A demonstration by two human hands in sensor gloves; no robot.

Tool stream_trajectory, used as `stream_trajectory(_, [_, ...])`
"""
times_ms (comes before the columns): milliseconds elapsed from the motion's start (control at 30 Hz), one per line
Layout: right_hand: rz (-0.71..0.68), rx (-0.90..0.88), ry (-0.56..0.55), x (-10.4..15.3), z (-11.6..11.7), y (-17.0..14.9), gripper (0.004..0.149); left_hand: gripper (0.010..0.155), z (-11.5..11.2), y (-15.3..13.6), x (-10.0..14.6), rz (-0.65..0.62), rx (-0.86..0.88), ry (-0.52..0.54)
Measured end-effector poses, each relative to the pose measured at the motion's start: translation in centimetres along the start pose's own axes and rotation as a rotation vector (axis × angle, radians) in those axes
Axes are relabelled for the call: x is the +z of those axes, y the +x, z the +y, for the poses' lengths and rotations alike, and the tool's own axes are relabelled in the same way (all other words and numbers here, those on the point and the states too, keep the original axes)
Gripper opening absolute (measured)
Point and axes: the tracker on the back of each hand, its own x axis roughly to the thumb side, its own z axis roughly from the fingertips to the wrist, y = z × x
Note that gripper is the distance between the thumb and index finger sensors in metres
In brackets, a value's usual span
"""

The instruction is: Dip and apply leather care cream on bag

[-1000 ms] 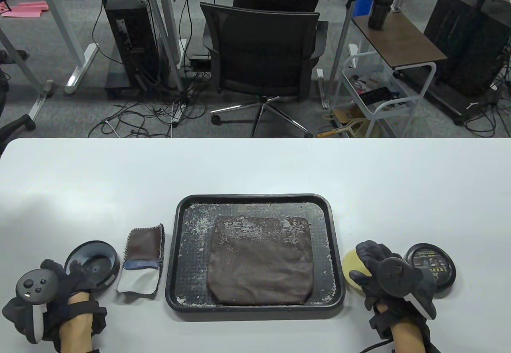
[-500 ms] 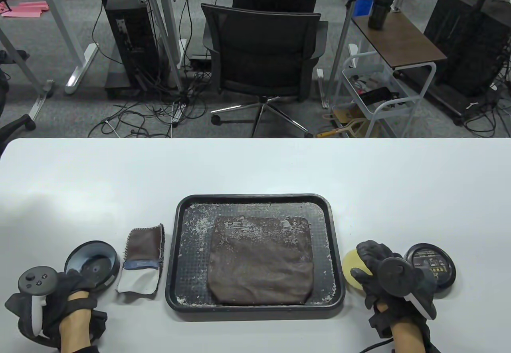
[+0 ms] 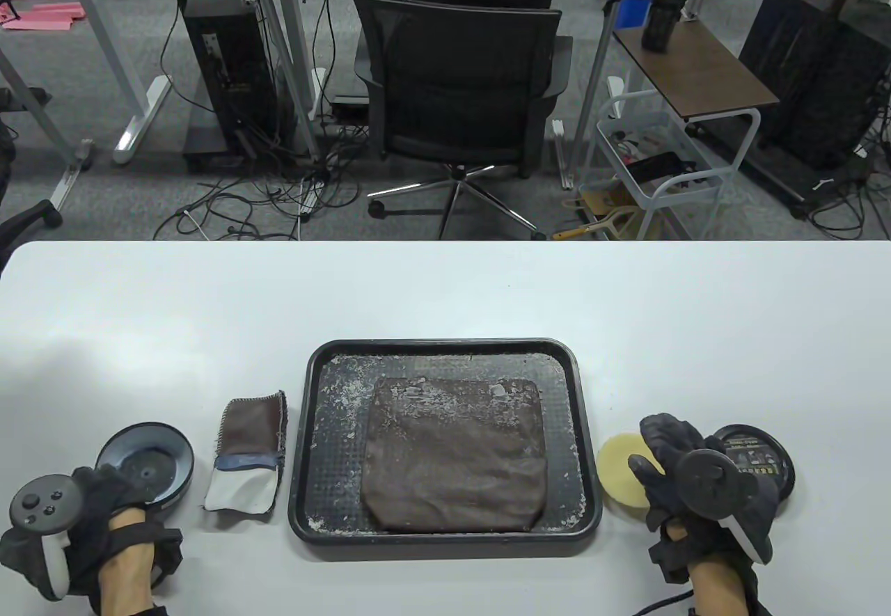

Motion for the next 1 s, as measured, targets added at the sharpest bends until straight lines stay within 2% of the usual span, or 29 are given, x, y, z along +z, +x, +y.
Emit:
stream_trajectory(167, [0.097,0.017,-0.09,0.1,-0.5,-1.8,0.062,0.063,0.4,1.8,0.7,-0.119,0.072,0.07])
stream_trajectory(267, [0.162,0.028,-0.134,0.1,-0.8,-2.7,0.069,0.064,0.7,2.8,1.4,-0.204,0.129,0.112])
stream_trajectory(433, [0.255,0.032,-0.114,-0.3,-0.5,-4.8,0.081,0.068,0.2,3.9,2.8,-0.346,0.423,0.186])
stream_trajectory(500, [0.292,0.021,-0.107,-0.4,-0.5,-5.8,0.084,0.069,-0.2,4.5,3.3,-0.371,0.554,0.161])
stream_trajectory(567, [0.326,0.0,-0.094,-0.5,-0.5,-6.5,0.087,0.071,-0.4,5.1,3.8,-0.386,0.599,0.132])
stream_trajectory(800, [0.433,-0.078,-0.007,-0.9,0.3,-8.8,0.093,0.073,-0.9,8.4,5.7,-0.543,0.539,0.054])
stream_trajectory(1000, [0.502,-0.042,0.071,-1.1,1.3,-10.3,0.098,0.073,-2.8,10.8,8.0,-0.581,0.627,-0.086])
